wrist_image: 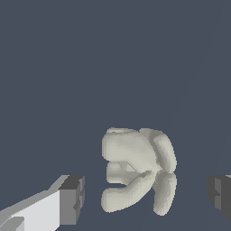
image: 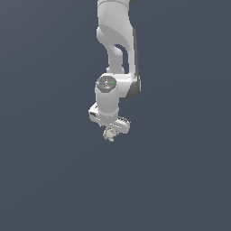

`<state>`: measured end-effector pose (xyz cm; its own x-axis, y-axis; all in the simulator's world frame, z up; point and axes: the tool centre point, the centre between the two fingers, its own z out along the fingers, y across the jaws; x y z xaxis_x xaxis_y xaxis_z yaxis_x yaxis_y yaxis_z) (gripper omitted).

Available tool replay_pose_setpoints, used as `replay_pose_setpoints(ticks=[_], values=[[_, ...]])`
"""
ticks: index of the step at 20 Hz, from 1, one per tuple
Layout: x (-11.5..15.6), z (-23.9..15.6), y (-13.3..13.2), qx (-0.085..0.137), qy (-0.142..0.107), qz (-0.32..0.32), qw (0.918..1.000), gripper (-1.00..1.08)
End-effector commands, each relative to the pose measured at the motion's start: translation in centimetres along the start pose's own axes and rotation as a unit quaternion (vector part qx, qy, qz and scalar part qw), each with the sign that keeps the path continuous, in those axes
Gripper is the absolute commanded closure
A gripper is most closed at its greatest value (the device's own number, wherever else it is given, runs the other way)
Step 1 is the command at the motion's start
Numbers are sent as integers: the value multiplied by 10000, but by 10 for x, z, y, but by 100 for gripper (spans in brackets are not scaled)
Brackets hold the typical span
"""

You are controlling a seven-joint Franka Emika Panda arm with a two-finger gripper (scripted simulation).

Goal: Pick up the object and move it to a goal position.

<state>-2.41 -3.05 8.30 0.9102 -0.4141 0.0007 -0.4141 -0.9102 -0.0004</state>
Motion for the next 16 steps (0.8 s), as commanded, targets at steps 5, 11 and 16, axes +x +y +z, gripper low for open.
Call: replay_pose_setpoints(ticks=[5,11,16], values=[[-1,30,1,-3,-4,16,10000,-92],[-1,43,1,-2,-3,24,10000,-92],[0,43,1,-2,-3,24,10000,108]])
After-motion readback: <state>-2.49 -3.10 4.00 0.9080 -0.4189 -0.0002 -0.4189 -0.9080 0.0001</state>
